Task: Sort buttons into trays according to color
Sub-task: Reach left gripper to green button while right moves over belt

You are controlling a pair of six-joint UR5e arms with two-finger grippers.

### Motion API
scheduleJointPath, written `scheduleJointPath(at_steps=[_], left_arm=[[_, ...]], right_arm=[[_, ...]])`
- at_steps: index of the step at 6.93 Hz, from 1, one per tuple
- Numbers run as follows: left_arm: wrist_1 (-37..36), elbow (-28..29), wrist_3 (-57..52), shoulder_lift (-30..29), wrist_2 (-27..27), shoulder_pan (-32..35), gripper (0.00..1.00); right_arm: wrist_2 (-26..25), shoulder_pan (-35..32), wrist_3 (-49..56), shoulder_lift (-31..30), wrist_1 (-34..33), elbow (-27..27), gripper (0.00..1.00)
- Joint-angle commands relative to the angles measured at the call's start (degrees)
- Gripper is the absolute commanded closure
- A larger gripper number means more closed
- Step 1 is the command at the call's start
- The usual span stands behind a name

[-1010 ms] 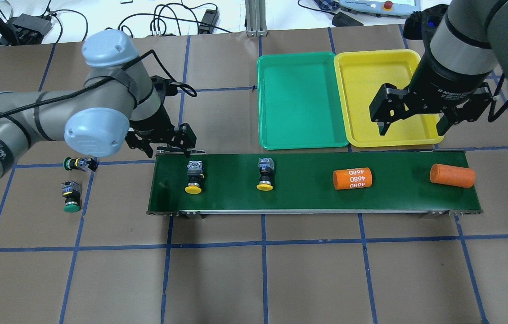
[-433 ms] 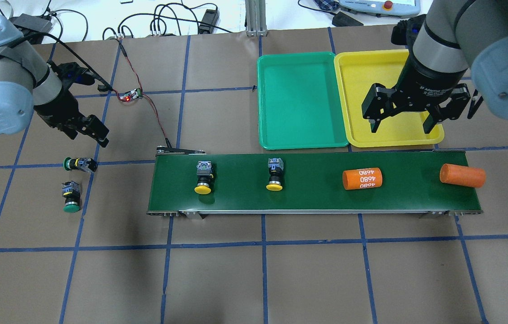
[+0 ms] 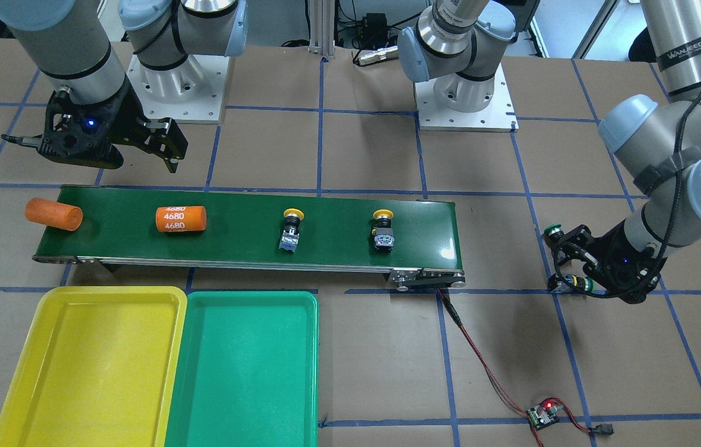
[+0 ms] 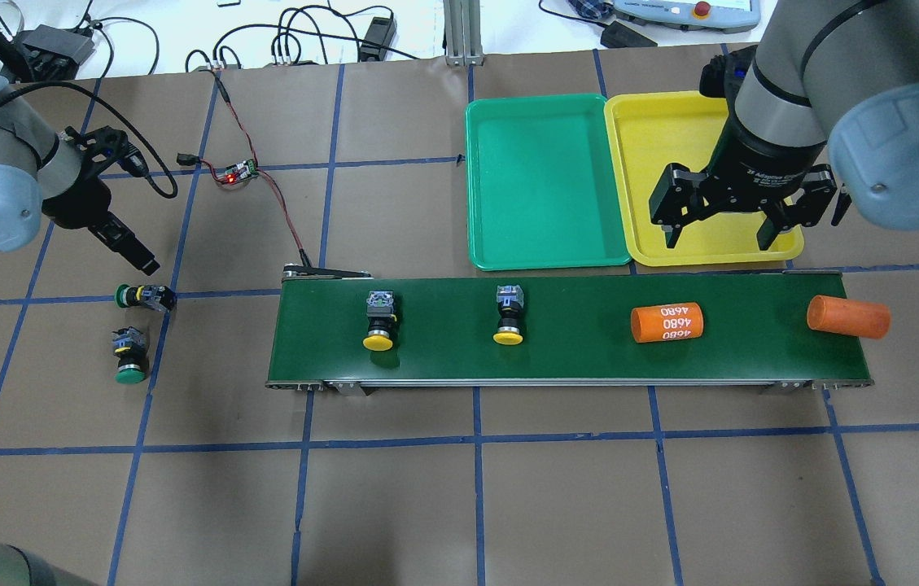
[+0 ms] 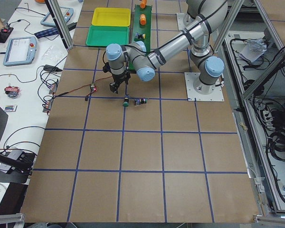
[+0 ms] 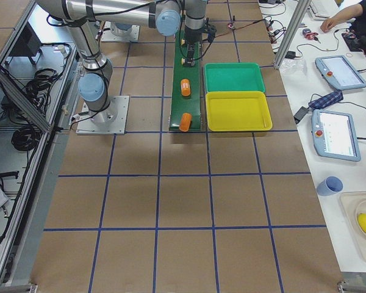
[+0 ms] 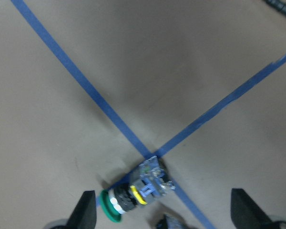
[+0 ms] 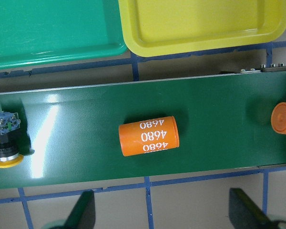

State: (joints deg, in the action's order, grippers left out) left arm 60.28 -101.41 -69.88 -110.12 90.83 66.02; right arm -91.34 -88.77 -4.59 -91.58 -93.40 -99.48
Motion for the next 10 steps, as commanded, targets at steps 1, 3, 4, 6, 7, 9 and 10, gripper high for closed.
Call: scheduleJointPath(at_steps=[1,3,4,6,7,9,10], left_arm=[[-4.81,-3.86,-7.28,-1.68,0.31,-0.36,0.00],[-14.34,-11.50,-7.37,-1.24,1.53,-0.45,0.00],[-16.32,-11.79,-7.46,-1.59,2.41,-0.63,0.00],[-16.60,-12.32,-7.99,-1.59,2.42,-0.71,0.00],[-17.39,-11.97,-7.73,-1.42,2.77,-0.63,0.41],[-18.27,-12.32,-7.72,-1.85,2.86,-0.71,0.94],[-18.10,-10.93,-7.90,-0.99,2.16,-0.54,1.00]], right_arm=[[0.73,-0.17,-1.64,-0.09,-1.33,-3.25,0.00],[1.60,-0.70,-4.81,-0.09,-5.36,-6.42,0.00],[3.17,-0.79,-5.25,-0.09,-5.47,-7.74,0.00],[4.68,-0.88,-7.79,0.08,-7.49,-8.98,0.00],[4.59,-1.83,-8.94,1.47,-8.45,-8.89,0.00],[3.72,-6.91,-17.62,6.47,-15.81,-8.11,0.00],[3.19,-9.12,-17.82,8.33,-19.06,-8.10,0.00]])
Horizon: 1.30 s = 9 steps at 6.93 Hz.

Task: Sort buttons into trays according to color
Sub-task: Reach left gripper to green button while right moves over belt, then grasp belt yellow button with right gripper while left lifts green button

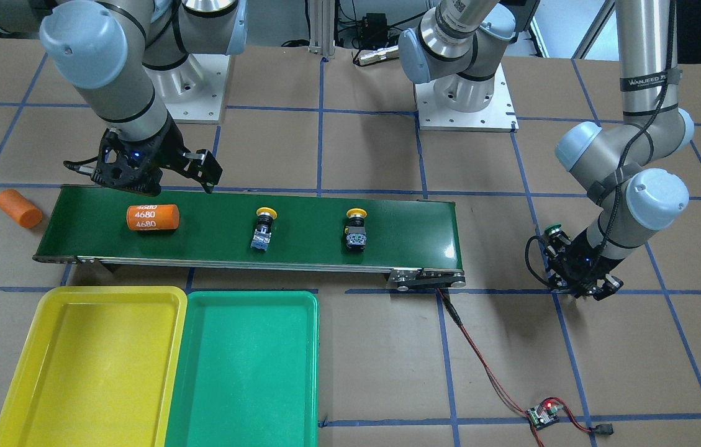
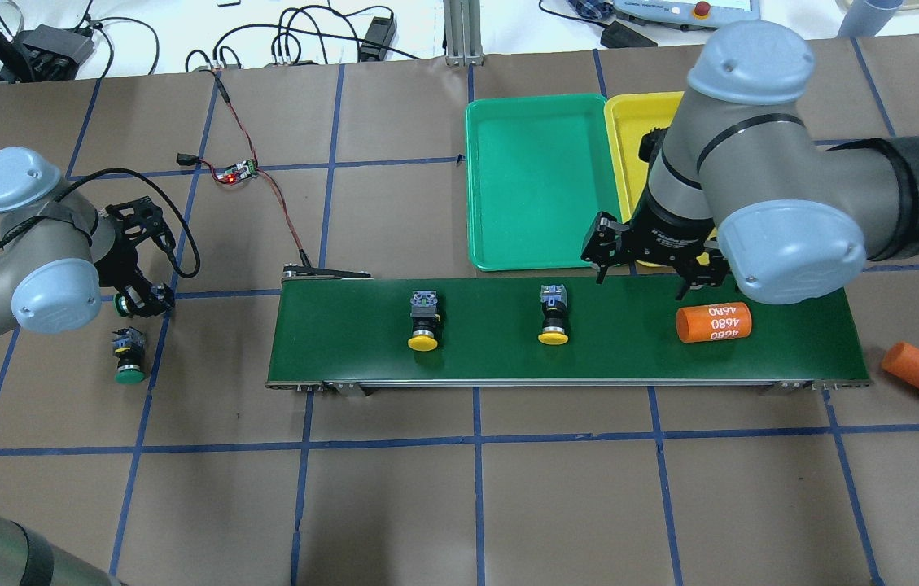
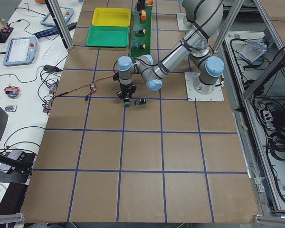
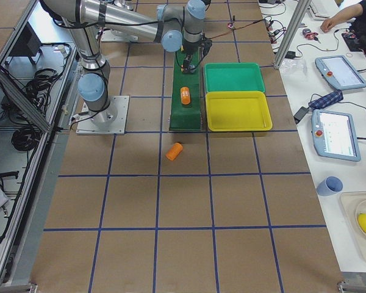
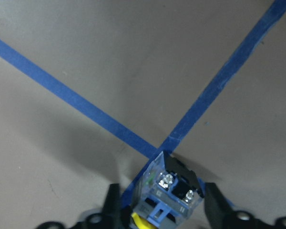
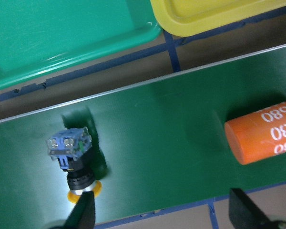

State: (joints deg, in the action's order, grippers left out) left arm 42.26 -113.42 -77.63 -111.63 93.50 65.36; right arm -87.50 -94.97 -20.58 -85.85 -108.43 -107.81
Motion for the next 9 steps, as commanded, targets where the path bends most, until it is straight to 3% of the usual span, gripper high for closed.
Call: scheduleJointPath(at_steps=[1,2,3,7,8,9], left_arm=[[1.49,4.31,0.37,0.89,-2.08,0.56,1.00],[10.30,8.69,6.30,2.19,-3.31,1.95,1.00],[15.69,9.00,15.06,4.56,-7.41,3.97,1.00],[17.51,1.03,73.20,12.48,-8.16,14.96,1.00],[17.51,0.57,82.29,13.01,-7.46,18.80,1.00],[16.90,0.74,95.08,12.06,-6.76,24.67,1.00]], right_arm=[[-0.57,-3.29,-1.84,3.66,-4.15,0.14,0.00],[-0.48,-3.47,-1.92,4.72,-4.33,0.23,0.00],[-0.48,-3.38,-1.75,5.43,-4.33,0.23,0.00],[-0.83,-3.38,-1.58,9.65,-5.65,0.41,0.00],[-1.44,-3.29,-1.14,10.17,-6.00,0.41,0.42],[-1.45,-3.29,-1.05,10.61,-6.00,0.41,0.74]])
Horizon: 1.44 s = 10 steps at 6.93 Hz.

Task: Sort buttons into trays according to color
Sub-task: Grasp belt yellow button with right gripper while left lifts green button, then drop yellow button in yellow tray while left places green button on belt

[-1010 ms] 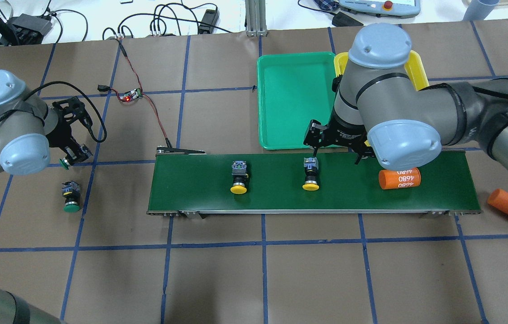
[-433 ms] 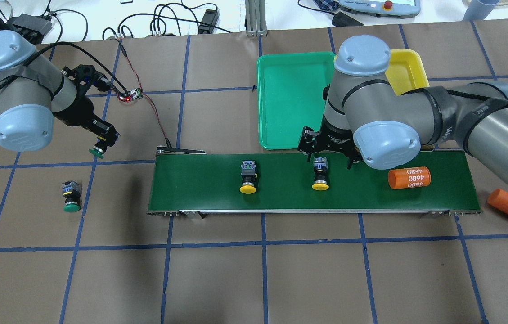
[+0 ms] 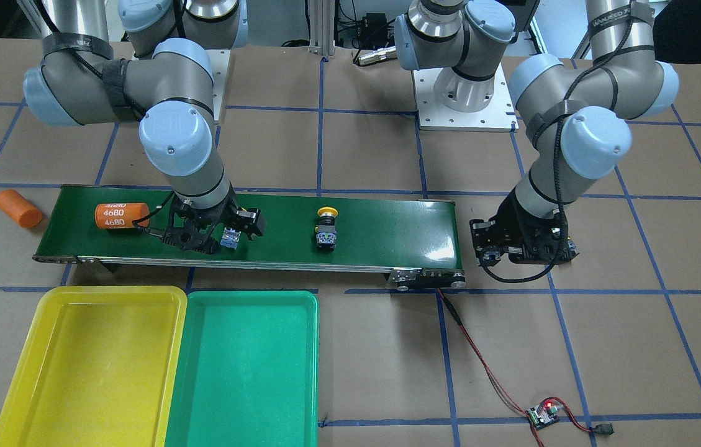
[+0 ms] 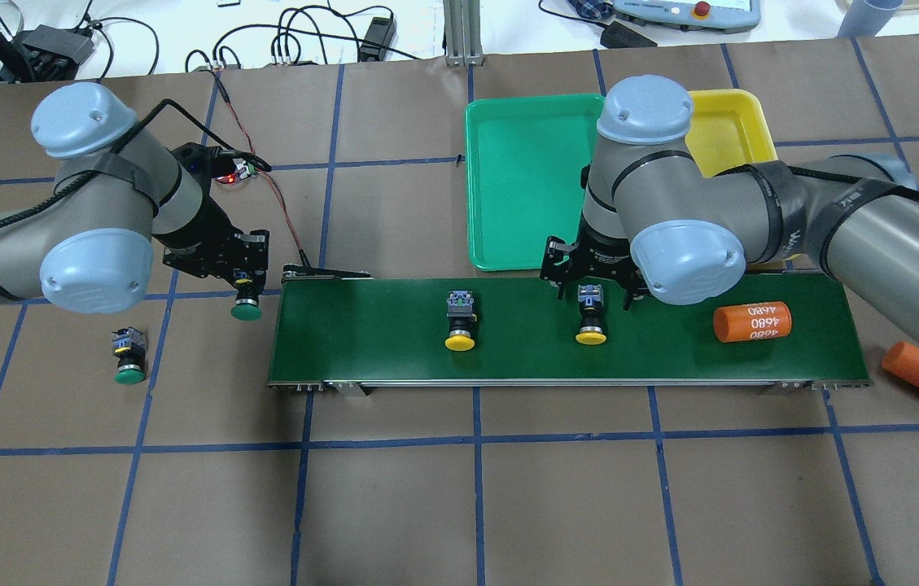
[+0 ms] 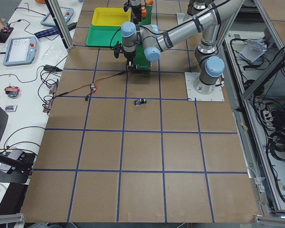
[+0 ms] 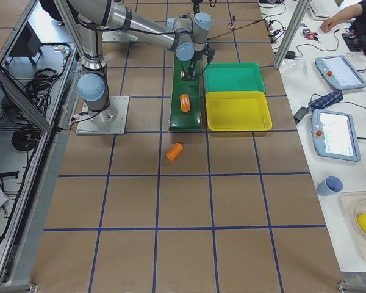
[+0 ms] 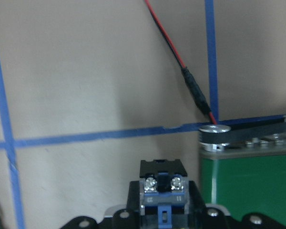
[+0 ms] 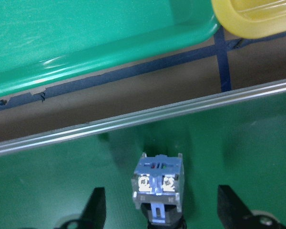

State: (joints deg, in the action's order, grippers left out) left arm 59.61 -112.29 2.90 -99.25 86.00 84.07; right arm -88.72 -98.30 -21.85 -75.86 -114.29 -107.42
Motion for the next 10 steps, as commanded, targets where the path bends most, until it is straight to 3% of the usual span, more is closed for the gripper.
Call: scheduleJointPath(at_steps=[1,3,4,5,6,7,8,10], left_arm=[[-1.07,-0.30,20.85,-1.46,2.57,10.46,1.00],[-0.64,-0.83,18.21,-1.65,2.50,11.82,1.00],[-0.81,-0.74,12.80,-2.09,3.03,11.73,0.09],[-0.98,-0.13,11.96,-1.48,3.29,11.65,0.00],[-0.90,0.31,8.56,-0.34,3.38,10.95,0.00],[0.58,2.32,-3.83,0.54,7.04,9.64,0.00],[4.60,3.99,-9.35,1.16,8.38,6.06,0.00],[3.86,3.83,-15.03,0.12,7.77,-6.75,0.00]], right_arm=[[-0.23,0.82,0.57,0.62,0.47,0.02,1.00],[-2.05,1.62,0.66,-0.17,0.91,0.80,1.00],[-2.51,2.23,0.84,-1.91,3.61,3.16,1.00],[-3.29,4.32,1.19,-3.41,7.12,7.36,1.00],[-4.26,8.00,6.24,-3.25,7.41,9.14,1.00],[-4.44,11.60,14.38,-2.98,6.37,9.24,1.00],[-4.36,14.69,19.42,-0.89,5.49,9.68,1.00],[-5.31,18.65,28.66,8.39,-10.18,10.12,1.00]])
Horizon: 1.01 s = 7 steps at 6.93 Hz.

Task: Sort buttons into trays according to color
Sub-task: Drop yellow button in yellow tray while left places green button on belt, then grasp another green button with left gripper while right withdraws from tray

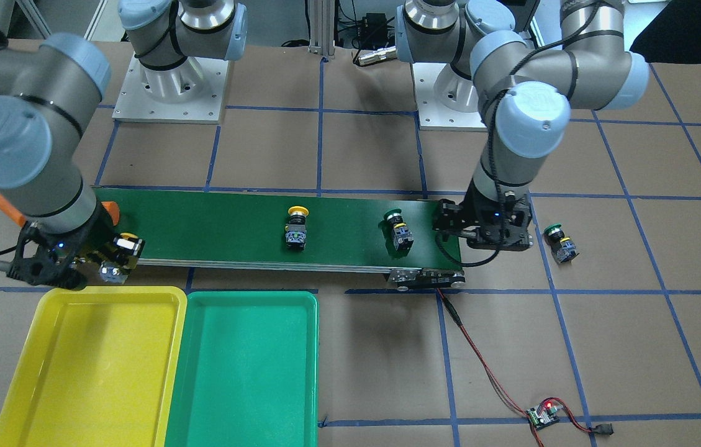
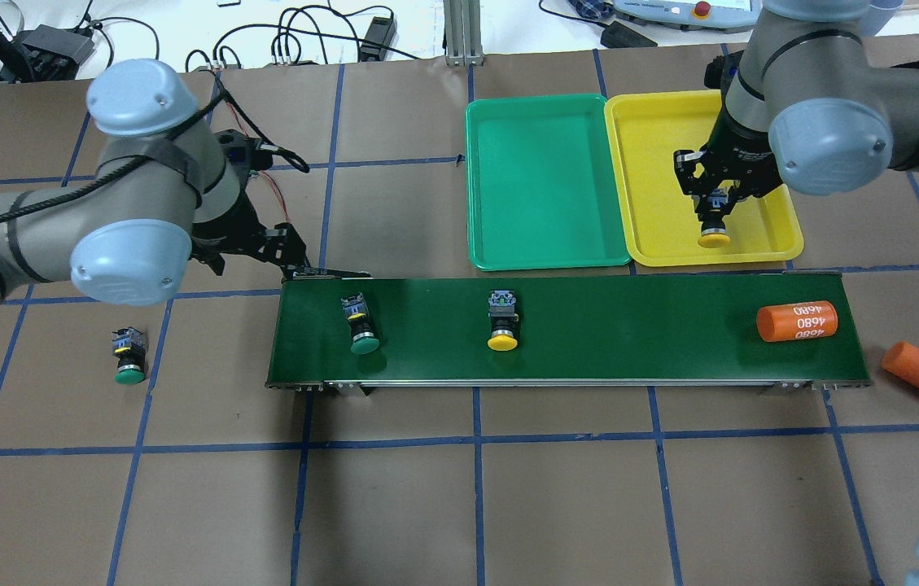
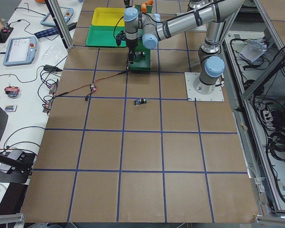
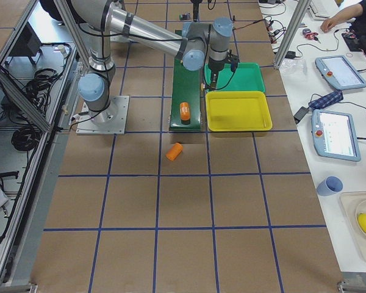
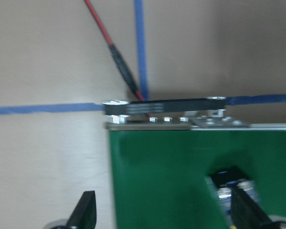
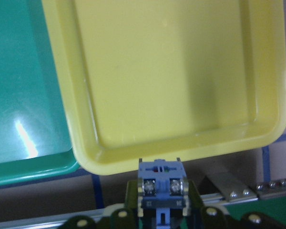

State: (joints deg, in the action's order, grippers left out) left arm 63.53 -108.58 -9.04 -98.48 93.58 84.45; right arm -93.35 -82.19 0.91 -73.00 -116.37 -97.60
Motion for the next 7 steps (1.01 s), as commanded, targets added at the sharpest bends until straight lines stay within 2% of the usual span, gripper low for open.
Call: scheduleJointPath(at_steps=[1,2,3,4,5,7], left_arm=[[0.10,-0.40,-3.44,-1.35,0.12,-11.37,0.00],[-0.42,-2.15,-3.27,-1.27,0.38,-13.76,0.00],[-6.87,-5.47,-3.01,-2.06,0.55,-15.96,0.00],[-14.94,-9.94,-3.26,-3.28,0.47,-18.59,0.00],[-20.67,-13.73,-3.35,-5.03,0.38,-21.49,0.00],[-22.23,-14.64,-2.74,-5.76,0.56,-23.27,0.00]], right_arm=[[-0.95,3.43,8.03,8.98,-13.57,0.30,1.00],[-2.35,3.44,9.01,10.49,-14.40,0.39,1.00],[-2.62,3.44,9.02,10.68,-14.24,0.39,0.82],[-2.63,3.53,8.85,10.60,-14.67,0.30,0.01],[-2.63,3.35,8.84,10.33,-14.76,0.21,0.00],[-2.19,2.91,8.41,8.33,-13.98,-0.14,0.00]])
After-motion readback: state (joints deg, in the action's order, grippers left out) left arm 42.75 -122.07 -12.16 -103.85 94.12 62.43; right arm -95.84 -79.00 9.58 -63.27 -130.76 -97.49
